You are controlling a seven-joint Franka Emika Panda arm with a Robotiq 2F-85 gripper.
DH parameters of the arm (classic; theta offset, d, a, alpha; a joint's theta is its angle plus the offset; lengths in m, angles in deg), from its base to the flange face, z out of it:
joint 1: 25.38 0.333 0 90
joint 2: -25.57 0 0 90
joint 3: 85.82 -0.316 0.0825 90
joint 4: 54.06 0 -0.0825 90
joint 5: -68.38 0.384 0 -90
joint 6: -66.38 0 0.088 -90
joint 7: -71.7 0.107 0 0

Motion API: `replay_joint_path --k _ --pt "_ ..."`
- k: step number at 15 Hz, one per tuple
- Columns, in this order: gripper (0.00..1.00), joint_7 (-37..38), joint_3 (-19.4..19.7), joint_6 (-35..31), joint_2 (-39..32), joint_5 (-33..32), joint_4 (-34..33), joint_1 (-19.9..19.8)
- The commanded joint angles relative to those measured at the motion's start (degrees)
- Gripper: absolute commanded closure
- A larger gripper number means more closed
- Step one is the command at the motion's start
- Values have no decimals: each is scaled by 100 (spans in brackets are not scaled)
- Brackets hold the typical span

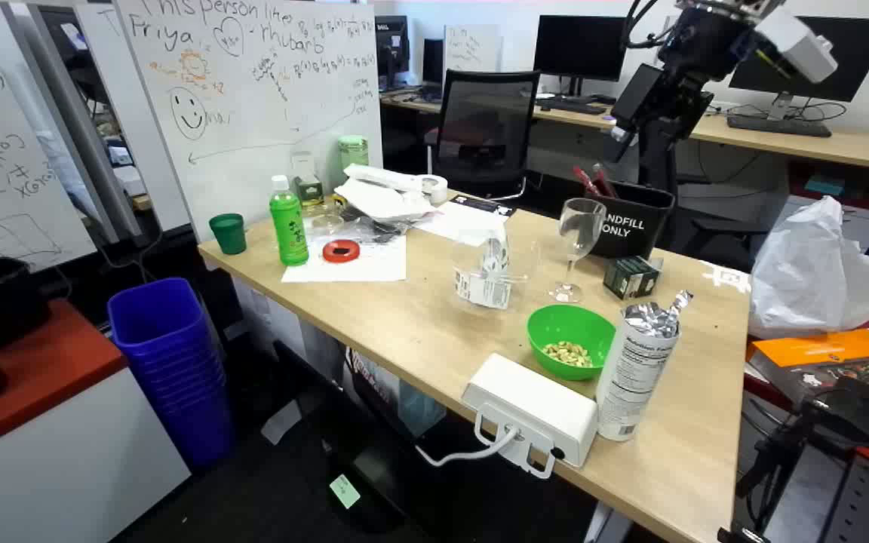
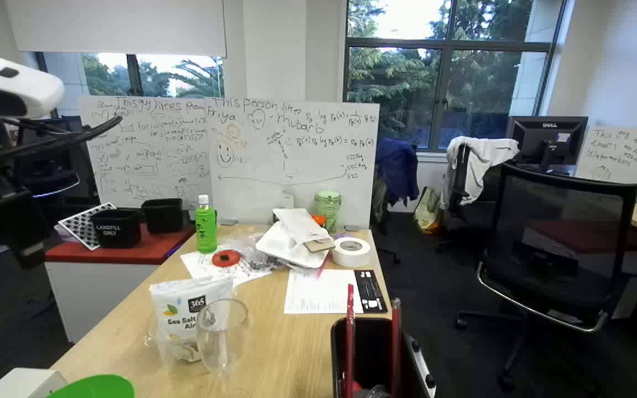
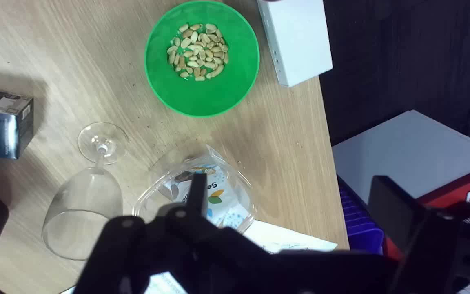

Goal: Move the package from left to right.

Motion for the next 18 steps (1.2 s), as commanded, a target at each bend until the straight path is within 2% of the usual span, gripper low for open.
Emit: replay_joint_path --k 1,12,18 --pt "0 -25 -96 17 -4 36 -8 -100" --pt "0 -23 -111 17 -3 34 -8 -104" --pt "0 51 -164 -51 -649 72 -546 -86"
